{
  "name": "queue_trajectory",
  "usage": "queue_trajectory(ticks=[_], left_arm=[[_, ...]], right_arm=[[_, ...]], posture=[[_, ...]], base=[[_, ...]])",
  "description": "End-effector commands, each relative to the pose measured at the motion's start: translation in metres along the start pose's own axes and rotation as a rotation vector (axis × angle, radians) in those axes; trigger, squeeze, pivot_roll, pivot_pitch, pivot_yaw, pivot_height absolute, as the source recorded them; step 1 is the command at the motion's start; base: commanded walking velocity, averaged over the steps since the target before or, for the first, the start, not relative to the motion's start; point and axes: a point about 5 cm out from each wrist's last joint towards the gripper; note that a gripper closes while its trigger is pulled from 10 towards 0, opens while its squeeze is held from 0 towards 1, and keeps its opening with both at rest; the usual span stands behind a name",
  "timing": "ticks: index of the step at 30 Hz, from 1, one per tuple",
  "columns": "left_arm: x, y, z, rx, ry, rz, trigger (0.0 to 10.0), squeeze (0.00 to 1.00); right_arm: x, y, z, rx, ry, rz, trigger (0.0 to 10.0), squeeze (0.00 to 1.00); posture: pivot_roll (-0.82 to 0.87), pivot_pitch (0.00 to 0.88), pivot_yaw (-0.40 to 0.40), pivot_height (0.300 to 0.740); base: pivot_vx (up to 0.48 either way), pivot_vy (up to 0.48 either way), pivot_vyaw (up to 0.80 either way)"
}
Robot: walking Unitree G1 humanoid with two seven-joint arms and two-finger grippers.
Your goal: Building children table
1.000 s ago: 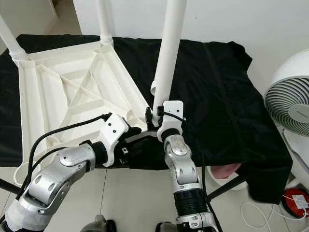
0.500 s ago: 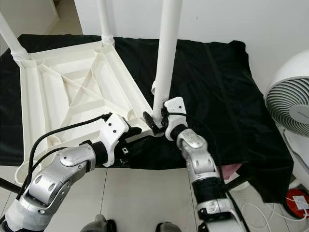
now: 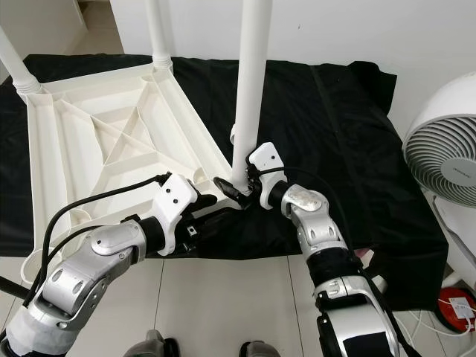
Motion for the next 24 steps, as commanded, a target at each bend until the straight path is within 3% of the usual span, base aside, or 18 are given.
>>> queue_trajectory(ticks=[1, 4, 5, 6, 7, 8, 14, 15, 16, 17, 19, 24], left_arm=[[-0.002, 0.001, 0.006, -0.056, -0.005, -0.015, 10.0, 0.0], [-0.003, 0.003, 0.007, -0.062, -0.006, -0.019, 10.0, 0.0], [-0.003, 0.003, 0.008, -0.064, -0.006, -0.024, 10.0, 0.0], [-0.004, 0.004, 0.008, -0.068, -0.006, -0.03, 10.0, 0.0], [-0.005, 0.004, 0.008, -0.069, -0.006, -0.035, 10.0, 0.0], [-0.005, 0.004, 0.008, -0.068, -0.009, -0.04, 10.0, 0.0], [-0.005, 0.005, 0.007, -0.067, -0.012, -0.041, 10.0, 0.0], [-0.005, 0.005, 0.007, -0.068, -0.014, -0.043, 10.0, 0.0], [-0.005, 0.004, 0.008, -0.07, -0.016, -0.044, 10.0, 0.0], [-0.005, 0.004, 0.008, -0.071, -0.017, -0.044, 10.0, 0.0], [-0.005, 0.004, 0.008, -0.071, -0.017, -0.044, 10.0, 0.0], [-0.005, 0.005, 0.007, -0.063, -0.012, -0.047, 10.0, 0.0]], right_arm=[[0.004, -0.003, 0.002, 0.039, 0.011, 0.008, 10.0, 0.0], [0.004, -0.003, 0.004, 0.051, 0.013, 0.008, 10.0, 0.0], [0.003, -0.003, 0.005, 0.059, 0.014, 0.003, 4.7, 0.0], [0.001, -0.003, 0.005, 0.064, 0.017, -0.003, 4.2, 0.0], [0.0, -0.003, 0.006, 0.073, 0.018, -0.006, 3.0, 0.0], [-0.001, -0.003, 0.006, 0.082, 0.015, -0.008, 0.0, 0.0], [-0.007, -0.003, 0.005, 0.099, 0.006, -0.016, 0.0, 0.0], [-0.01, -0.003, 0.006, 0.076, 0.008, -0.032, 4.0, 0.0], [-0.012, -0.004, 0.007, 0.059, 0.008, -0.043, 4.0, 0.0], [-0.014, -0.004, 0.007, 0.045, -0.001, -0.058, 10.0, 0.0], [-0.014, -0.004, 0.007, 0.045, -0.001, -0.058, 10.0, 0.0], [-0.018, -0.006, 0.01, -0.086, -0.022, -0.074, 10.0, 0.0]], posture=[[0.01, 0.074, 0.021, 0.74], [0.01, 0.078, 0.021, 0.74], [0.01, 0.078, 0.021, 0.74], [0.01, 0.078, 0.021, 0.74], [0.02, 0.081, 0.019, 0.74], [0.02, 0.081, 0.019, 0.74], [0.02, 0.079, 0.019, 0.74], [0.02, 0.079, 0.019, 0.74], [0.02, 0.079, 0.019, 0.74], [0.02, 0.079, 0.019, 0.74], [0.02, 0.079, 0.019, 0.74], [0.02, 0.084, 0.014, 0.74]], base=[[0.0, 0.0, 0.0], [0.0, 0.0, 0.0], [0.0, 0.0, 0.0], [0.0, 0.0, 0.0], [0.0, 0.0, 0.0], [0.0, 0.0, 0.0], [0.0, 0.0, 0.0], [0.0, 0.0, 0.0], [0.0, 0.0, 0.0], [0.0, 0.0, 0.0], [0.0, 0.0, 0.0], [0.0, 0.0, 0.0]])
Point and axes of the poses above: a point about 5 cm out from each wrist's last joint towards the gripper, its own y axis pointing back from the gripper into the wrist, its own x axis along the axis of the wrist's last joint, z = x × y, and after that the axes turned 4 degrees about -y, right-handed
